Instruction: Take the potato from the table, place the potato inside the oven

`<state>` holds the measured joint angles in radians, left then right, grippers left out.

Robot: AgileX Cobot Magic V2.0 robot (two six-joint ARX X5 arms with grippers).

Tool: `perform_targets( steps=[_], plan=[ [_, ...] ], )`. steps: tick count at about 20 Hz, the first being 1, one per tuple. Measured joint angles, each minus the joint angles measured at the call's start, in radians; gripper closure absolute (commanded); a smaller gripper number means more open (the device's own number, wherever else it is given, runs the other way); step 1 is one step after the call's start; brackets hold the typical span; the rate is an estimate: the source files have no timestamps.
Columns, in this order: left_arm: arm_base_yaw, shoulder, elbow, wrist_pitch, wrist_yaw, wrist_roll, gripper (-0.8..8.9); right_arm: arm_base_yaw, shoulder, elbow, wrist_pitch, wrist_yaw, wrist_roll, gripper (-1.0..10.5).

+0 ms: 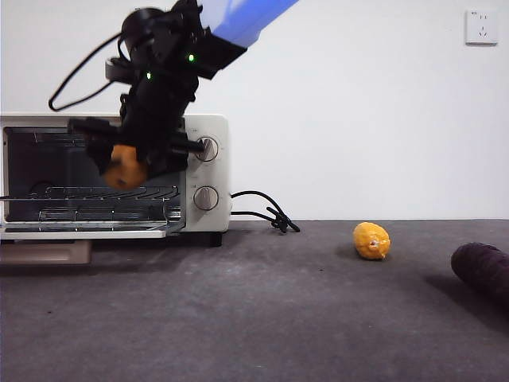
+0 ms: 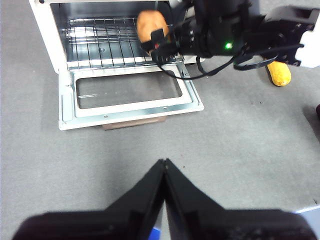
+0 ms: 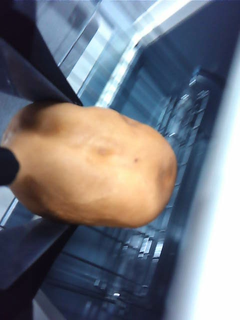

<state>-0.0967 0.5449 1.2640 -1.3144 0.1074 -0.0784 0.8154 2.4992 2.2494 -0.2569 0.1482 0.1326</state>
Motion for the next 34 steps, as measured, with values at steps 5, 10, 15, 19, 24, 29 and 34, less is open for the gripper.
perform_targets(
  steps=[5,10,15,19,24,29,34],
  plan=[
    [0.0,0.003,0.0,0.0,0.0,0.0,8.18,0.0,0.002,0.0,0.017,0.001,-0.014,7.6],
    [0.0,0.003,0.0,0.0,0.0,0.0,8.18,0.0,0.002,0.0,0.016,0.001,-0.018,6.6],
    [0.0,0.003,0.0,-0.001,0.0,0.0,8.18,0.0,0.002,0.0,0.016,0.022,-0.018,3.4],
    [0.0,0.003,0.0,-0.002,0.0,0.0,8.18,0.003,0.002,0.0,0.002,0.028,-0.018,3.4],
    [0.0,0.003,0.0,-0.002,0.0,0.0,8.18,0.015,0.002,0.02,-0.167,0.039,-0.019,3.4],
    [0.0,0.003,0.0,-0.002,0.0,0.0,8.18,0.04,0.002,0.117,-0.398,0.037,0.0,3.5],
    [0.0,0.003,0.0,-0.002,0.0,0.018,8.18,0.074,0.002,0.322,-0.653,0.039,0.001,4.1]
  ],
)
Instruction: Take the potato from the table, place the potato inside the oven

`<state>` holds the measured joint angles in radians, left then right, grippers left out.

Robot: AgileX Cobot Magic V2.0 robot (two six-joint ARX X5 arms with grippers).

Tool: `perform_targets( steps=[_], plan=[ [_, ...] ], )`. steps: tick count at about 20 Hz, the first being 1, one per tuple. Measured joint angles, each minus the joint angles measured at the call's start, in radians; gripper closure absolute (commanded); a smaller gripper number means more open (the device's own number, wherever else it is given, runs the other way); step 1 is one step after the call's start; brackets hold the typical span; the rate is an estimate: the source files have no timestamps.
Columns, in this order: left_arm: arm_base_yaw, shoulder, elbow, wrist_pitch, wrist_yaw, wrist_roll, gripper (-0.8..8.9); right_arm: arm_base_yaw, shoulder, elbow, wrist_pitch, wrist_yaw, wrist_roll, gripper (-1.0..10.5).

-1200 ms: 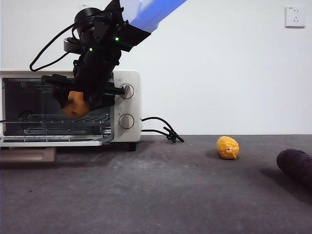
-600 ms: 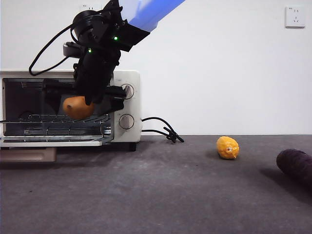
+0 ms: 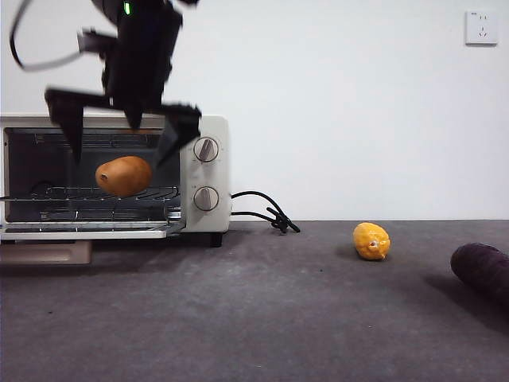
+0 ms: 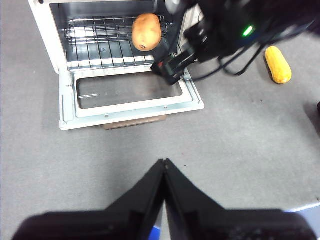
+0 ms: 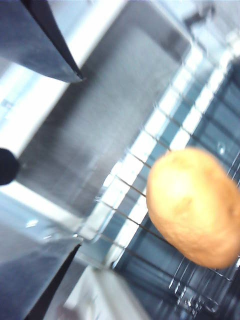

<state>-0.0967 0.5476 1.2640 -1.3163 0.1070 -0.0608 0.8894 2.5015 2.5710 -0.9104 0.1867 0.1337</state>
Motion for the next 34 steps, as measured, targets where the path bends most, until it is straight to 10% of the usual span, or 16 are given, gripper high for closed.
perform_targets(
  steps=[5,19,28,34],
  plan=[
    [0.0,0.0,0.0,0.0,-0.004,0.024,8.18,0.027,0.0,0.282,-0.344,-0.002,-0.023,9.6],
    [0.043,0.254,0.0,0.106,-0.104,0.087,8.22,0.158,-0.124,0.408,-0.446,0.049,-0.109,9.6],
    [0.384,0.516,0.0,0.307,0.257,0.116,8.22,0.154,-0.687,-0.19,-0.446,0.055,-0.169,9.6],
    [0.428,0.677,-0.018,0.355,0.318,0.111,8.22,0.136,-0.861,-0.482,-0.432,0.1,-0.188,9.6]
  ],
)
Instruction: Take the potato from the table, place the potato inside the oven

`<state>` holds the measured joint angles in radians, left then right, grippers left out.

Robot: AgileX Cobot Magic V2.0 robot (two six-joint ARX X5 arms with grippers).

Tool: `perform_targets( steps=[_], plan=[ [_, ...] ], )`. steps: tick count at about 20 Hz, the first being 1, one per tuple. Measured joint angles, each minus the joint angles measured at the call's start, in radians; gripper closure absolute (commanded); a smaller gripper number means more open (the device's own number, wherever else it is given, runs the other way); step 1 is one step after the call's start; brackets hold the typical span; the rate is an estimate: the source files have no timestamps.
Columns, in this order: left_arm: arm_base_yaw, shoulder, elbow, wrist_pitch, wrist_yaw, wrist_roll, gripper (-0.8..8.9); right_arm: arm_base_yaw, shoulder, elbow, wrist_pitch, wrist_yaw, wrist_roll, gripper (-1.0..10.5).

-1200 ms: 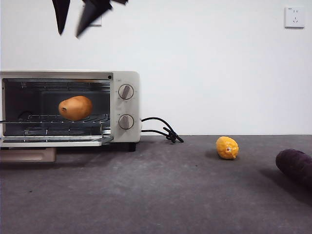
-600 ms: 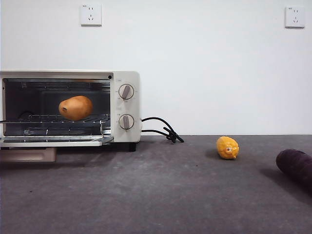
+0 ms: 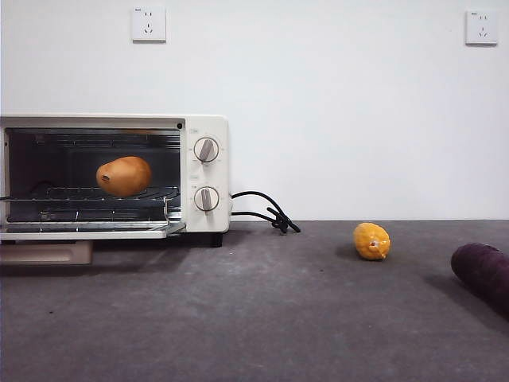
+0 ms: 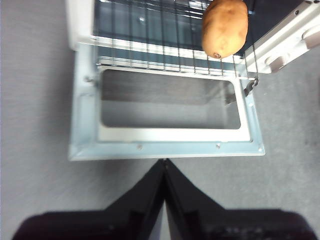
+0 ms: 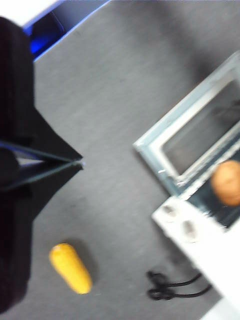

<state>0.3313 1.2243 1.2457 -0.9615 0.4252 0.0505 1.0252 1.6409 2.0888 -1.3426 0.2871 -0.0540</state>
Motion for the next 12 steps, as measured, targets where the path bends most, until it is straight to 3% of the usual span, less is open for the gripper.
perform_targets(
  steps=[5,9,12],
  plan=[
    [0.023,0.121,-0.138,0.129,0.023,-0.02,8.22,-0.051,-0.277,-0.349,0.315,-0.089,-0.029,9.6],
    [0.082,0.213,-0.205,0.191,0.077,-0.026,8.22,-0.156,-0.451,-0.612,0.341,-0.121,-0.04,9.6],
    [0.151,0.282,-0.206,0.212,0.151,-0.026,8.22,-0.24,-0.53,-0.737,0.335,-0.196,-0.041,9.6]
  ],
)
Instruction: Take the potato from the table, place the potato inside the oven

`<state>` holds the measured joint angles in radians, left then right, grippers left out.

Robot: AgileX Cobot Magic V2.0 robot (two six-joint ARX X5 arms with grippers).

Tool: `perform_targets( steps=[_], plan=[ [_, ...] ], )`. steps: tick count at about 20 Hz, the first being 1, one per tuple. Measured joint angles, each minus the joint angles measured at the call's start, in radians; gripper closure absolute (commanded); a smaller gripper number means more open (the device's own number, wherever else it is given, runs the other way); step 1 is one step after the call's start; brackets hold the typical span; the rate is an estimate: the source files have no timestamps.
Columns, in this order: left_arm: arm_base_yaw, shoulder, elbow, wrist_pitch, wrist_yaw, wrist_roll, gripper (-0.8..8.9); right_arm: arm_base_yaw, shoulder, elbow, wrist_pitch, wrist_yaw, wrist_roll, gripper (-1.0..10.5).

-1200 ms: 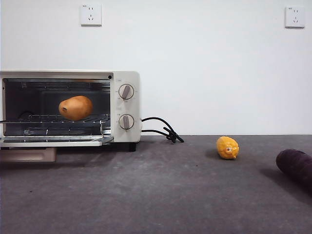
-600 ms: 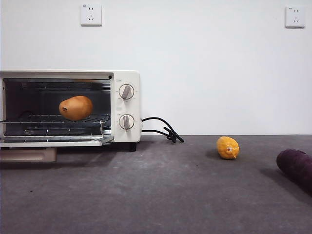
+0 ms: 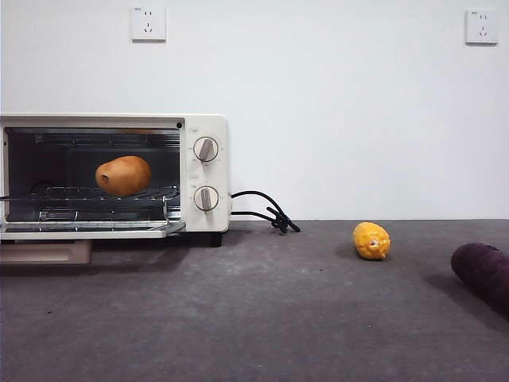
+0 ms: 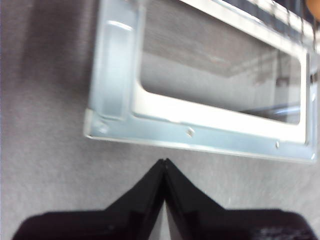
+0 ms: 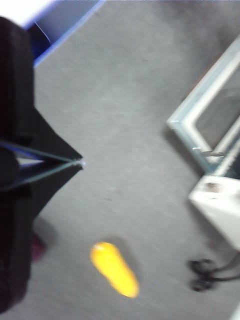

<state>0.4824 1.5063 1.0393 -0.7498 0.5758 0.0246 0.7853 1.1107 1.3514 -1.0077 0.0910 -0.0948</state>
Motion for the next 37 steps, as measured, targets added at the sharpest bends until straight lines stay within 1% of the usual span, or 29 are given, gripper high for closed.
perform_targets(
  steps=[2,4,6,9,13,16,18,21,25,33,37],
  plan=[
    [0.062,0.043,0.0,0.018,0.058,-0.01,8.22,-0.037,-0.051,-0.016,0.001,-0.02,0.0,9.6],
    [0.116,0.099,0.0,0.027,0.069,-0.019,8.22,-0.068,-0.082,-0.016,0.006,-0.021,0.0,9.6],
    [0.148,0.161,0.0,0.029,0.069,-0.026,8.22,-0.087,-0.086,-0.017,0.006,-0.021,0.0,9.6],
    [0.15,0.238,0.0,0.035,0.082,-0.026,8.22,-0.092,-0.085,-0.017,0.006,-0.021,0.0,9.6],
    [0.14,0.298,0.0,0.09,0.098,-0.044,8.22,-0.093,-0.085,-0.017,0.006,-0.021,0.001,9.6],
    [0.139,0.335,0.0,0.109,0.148,-0.053,8.22,-0.093,-0.085,-0.017,0.006,-0.021,0.002,9.6],
    [0.139,0.339,0.0,0.13,0.196,-0.063,8.22,-0.093,-0.085,-0.017,0.007,-0.021,0.004,9.6],
    [0.139,0.339,0.0,0.18,0.267,-0.104,8.22,-0.093,-0.085,-0.017,0.013,-0.021,0.005,9.6],
    [0.138,0.339,0.0,0.188,0.285,-0.13,8.22,-0.093,-0.085,-0.017,0.013,-0.021,0.005,9.6],
    [0.139,0.339,0.0,0.214,0.405,-0.159,8.22,-0.093,-0.085,-0.017,0.013,-0.021,0.005,9.6],
    [0.139,0.339,0.0,0.259,0.455,-0.198,8.22,-0.093,-0.085,-0.017,0.027,-0.026,0.005,9.6]
  ],
)
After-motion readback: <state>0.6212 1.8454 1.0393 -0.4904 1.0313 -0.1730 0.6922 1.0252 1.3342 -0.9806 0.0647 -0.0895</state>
